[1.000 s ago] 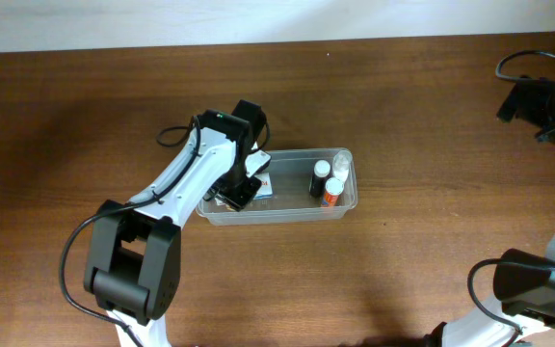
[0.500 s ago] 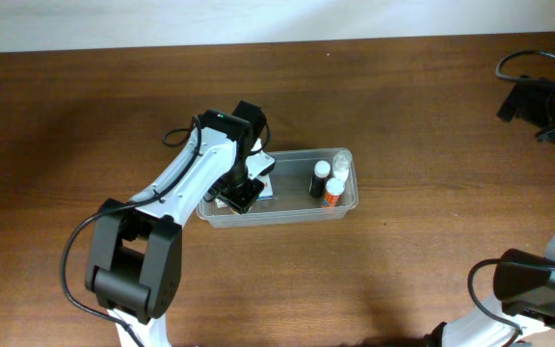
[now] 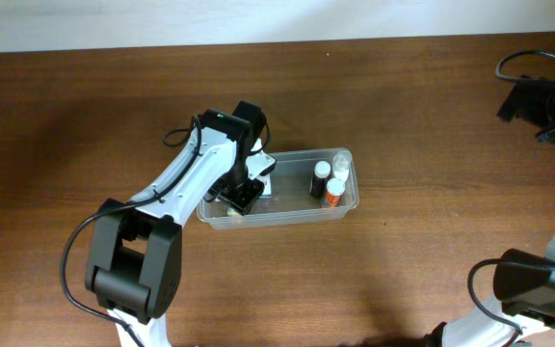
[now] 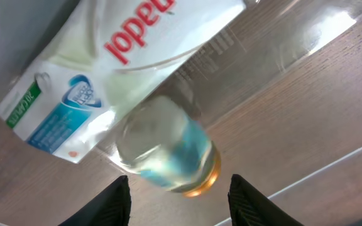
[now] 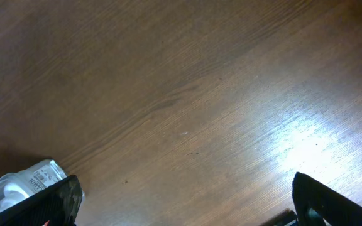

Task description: Pack container

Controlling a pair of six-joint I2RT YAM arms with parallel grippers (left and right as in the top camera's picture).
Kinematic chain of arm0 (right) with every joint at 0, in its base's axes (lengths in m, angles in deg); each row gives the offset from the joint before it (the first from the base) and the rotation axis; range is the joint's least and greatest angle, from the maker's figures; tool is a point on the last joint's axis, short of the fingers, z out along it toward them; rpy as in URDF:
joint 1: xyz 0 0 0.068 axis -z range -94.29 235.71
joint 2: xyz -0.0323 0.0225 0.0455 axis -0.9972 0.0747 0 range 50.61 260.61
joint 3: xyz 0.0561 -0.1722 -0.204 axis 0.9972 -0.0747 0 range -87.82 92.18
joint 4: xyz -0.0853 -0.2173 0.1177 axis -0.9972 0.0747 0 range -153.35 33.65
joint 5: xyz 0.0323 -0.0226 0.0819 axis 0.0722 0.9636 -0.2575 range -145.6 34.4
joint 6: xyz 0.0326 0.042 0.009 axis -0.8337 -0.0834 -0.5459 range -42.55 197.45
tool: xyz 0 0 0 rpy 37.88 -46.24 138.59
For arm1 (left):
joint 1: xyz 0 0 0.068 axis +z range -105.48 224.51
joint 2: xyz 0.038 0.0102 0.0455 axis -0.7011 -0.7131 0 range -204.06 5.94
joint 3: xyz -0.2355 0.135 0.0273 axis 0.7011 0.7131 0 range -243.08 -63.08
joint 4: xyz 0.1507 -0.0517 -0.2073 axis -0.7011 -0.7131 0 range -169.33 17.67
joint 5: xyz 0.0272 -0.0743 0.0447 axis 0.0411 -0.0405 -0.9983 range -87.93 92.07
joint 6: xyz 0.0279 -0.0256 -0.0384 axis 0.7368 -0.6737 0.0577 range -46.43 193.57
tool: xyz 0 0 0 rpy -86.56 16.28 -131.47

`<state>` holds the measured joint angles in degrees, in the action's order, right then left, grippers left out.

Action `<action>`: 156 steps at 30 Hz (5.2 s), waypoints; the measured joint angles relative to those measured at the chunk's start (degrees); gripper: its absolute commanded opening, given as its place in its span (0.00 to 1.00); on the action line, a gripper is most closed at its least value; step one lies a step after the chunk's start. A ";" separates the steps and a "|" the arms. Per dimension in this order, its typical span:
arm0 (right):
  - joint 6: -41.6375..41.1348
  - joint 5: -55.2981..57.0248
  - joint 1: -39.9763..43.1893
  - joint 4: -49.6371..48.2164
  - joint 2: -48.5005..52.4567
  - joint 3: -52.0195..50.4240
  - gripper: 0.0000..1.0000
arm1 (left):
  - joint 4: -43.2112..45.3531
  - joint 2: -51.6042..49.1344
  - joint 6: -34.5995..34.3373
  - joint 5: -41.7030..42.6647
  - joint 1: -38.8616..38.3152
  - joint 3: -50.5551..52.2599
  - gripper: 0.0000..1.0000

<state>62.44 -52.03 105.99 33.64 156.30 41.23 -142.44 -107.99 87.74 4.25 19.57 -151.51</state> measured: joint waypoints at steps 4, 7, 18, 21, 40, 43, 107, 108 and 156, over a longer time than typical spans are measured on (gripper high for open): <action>0.00 0.00 0.00 0.00 0.00 0.00 0.98 | 0.00 0.00 0.00 0.00 0.00 0.00 0.51; 0.00 0.00 0.00 -0.02 0.00 0.00 0.98 | 0.00 0.00 0.00 0.00 0.00 0.00 0.51; -0.04 0.00 0.00 0.00 0.00 0.00 0.98 | -5.70 -0.20 -0.02 0.02 0.00 -4.33 0.70; -0.04 0.00 0.00 0.00 0.00 0.00 0.98 | -10.91 -0.59 -0.48 0.17 0.00 -10.78 0.77; -0.04 0.00 0.00 0.00 0.00 0.00 0.98 | -26.38 15.47 -12.04 8.00 0.00 -43.21 0.99; -0.02 -0.02 0.00 -0.02 0.00 0.00 0.98 | -26.40 21.94 -11.82 3.78 0.00 -43.28 0.99; 0.00 0.00 0.00 0.00 0.00 0.00 0.98 | 67.08 113.02 -9.01 8.22 24.09 87.69 0.99; 0.00 0.00 0.02 0.00 0.00 0.00 0.98 | 66.66 113.02 -9.01 7.91 24.22 87.71 0.99; 0.00 0.09 -17.25 -3.10 -23.80 -3.96 0.98 | 66.62 113.09 -9.01 7.23 24.35 87.71 0.99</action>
<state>62.44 -51.94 88.74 30.53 132.50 37.28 -75.82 5.10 78.74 11.48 43.91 -63.80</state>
